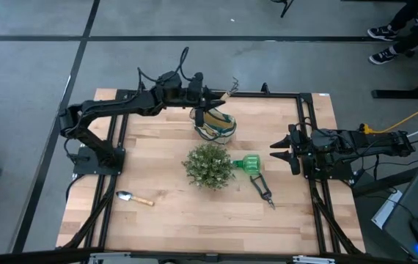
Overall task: Pick & Place Garden tools in Gardening bag
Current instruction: Put the brown hand rake into the green gardening bag
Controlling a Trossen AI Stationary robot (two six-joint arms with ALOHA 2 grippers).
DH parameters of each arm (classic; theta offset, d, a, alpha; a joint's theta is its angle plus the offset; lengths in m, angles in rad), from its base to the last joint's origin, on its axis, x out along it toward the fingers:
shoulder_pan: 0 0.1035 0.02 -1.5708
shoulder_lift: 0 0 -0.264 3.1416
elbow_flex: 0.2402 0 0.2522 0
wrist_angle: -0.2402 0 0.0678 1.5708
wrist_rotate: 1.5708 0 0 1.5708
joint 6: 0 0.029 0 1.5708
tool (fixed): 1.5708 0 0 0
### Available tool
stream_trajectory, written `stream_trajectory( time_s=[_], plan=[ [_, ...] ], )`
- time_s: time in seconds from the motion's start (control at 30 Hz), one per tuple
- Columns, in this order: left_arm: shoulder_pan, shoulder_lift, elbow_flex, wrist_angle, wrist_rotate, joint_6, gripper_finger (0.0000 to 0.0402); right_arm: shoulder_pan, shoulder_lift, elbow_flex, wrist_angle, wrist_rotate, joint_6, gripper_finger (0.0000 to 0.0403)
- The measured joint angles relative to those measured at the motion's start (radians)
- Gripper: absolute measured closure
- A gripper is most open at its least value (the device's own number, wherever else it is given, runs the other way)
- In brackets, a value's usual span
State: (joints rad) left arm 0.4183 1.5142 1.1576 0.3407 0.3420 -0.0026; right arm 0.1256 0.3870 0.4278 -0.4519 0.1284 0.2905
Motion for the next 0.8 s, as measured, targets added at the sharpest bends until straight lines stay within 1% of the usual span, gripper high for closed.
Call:
stream_trajectory(
  time_s=[0.23, 0.47, 0.7, 0.8],
  plan=[
    [-0.002, 0.007, 0.000, -0.113, -0.017, 0.082, 0.0334, 0.000, 0.000, 0.000, 0.000, 0.000, 0.000, 0.0243],
    [-0.006, 0.007, 0.000, -0.182, -0.032, 0.179, 0.0333, 0.000, 0.000, 0.000, 0.000, 0.000, 0.000, 0.0243],
    [-0.005, 0.007, 0.000, -0.239, -0.080, 0.402, 0.0333, 0.000, 0.000, 0.000, 0.000, 0.000, 0.000, 0.0243],
    [-0.005, 0.007, 0.000, -0.241, -0.084, 0.460, 0.0333, 0.000, 0.000, 0.000, 0.000, 0.000, 0.000, 0.0243]
  ],
)
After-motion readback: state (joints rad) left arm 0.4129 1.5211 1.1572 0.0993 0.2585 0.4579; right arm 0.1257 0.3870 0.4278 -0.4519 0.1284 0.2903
